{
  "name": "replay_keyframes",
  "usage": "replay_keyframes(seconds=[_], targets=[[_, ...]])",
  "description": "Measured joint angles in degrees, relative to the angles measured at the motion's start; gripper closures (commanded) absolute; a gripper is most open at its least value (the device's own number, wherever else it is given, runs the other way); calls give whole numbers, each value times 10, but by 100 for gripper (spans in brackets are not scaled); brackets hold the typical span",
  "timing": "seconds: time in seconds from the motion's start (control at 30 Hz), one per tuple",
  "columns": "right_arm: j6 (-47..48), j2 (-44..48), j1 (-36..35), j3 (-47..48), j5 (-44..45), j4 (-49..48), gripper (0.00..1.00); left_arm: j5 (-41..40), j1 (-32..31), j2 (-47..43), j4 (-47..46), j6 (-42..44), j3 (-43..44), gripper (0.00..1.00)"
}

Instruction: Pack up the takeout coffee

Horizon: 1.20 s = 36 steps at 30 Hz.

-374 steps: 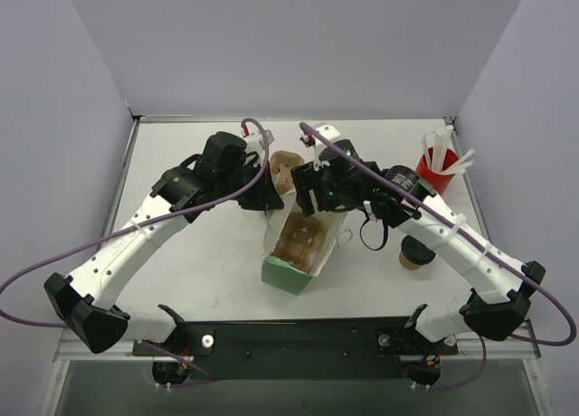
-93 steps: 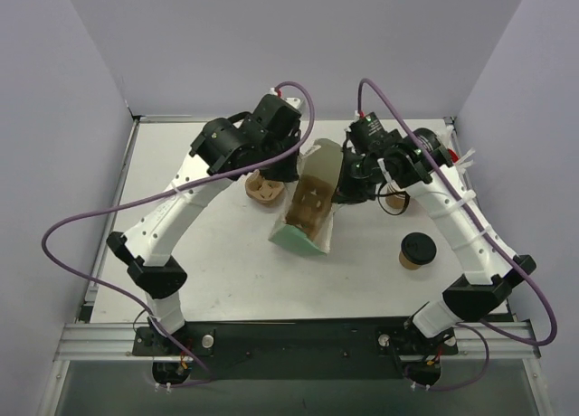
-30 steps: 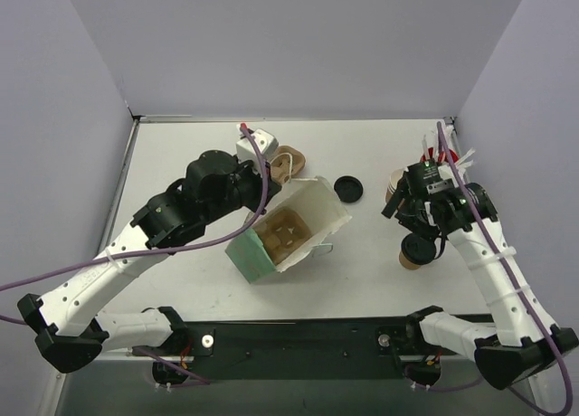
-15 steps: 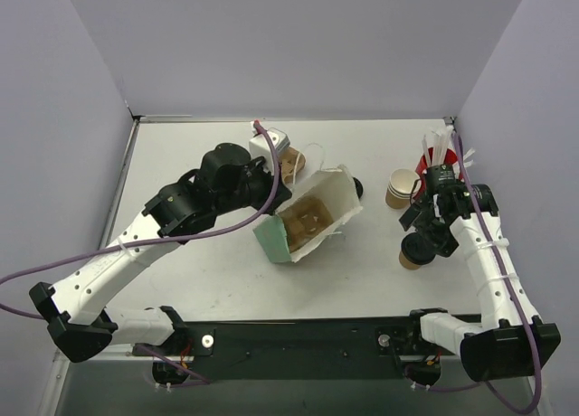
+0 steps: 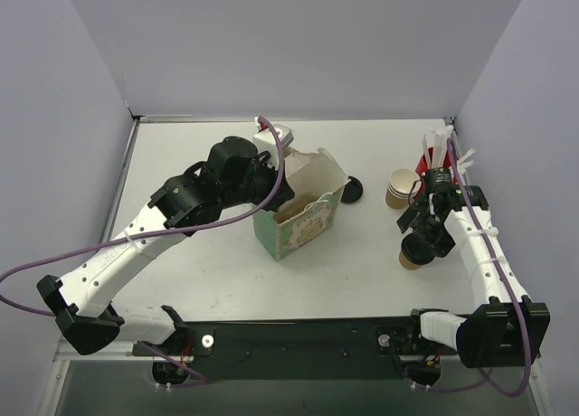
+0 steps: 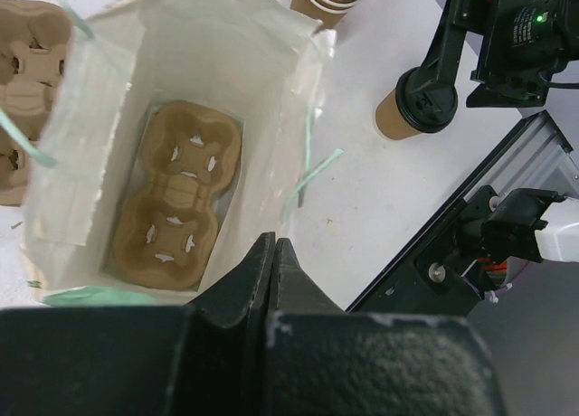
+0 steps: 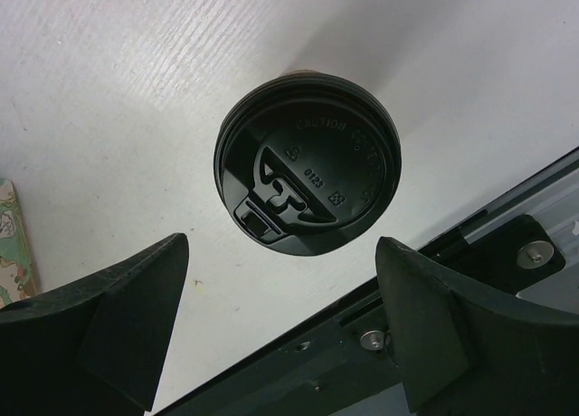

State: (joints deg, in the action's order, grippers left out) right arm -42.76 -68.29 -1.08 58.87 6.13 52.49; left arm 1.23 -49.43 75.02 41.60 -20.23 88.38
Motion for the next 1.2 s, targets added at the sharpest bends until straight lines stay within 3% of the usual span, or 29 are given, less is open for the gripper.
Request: replay_keyframes(seconds=[1.2], targets=[[28,-25,45,-41,-6,-73,20,9,6,9,0,0,9,100]])
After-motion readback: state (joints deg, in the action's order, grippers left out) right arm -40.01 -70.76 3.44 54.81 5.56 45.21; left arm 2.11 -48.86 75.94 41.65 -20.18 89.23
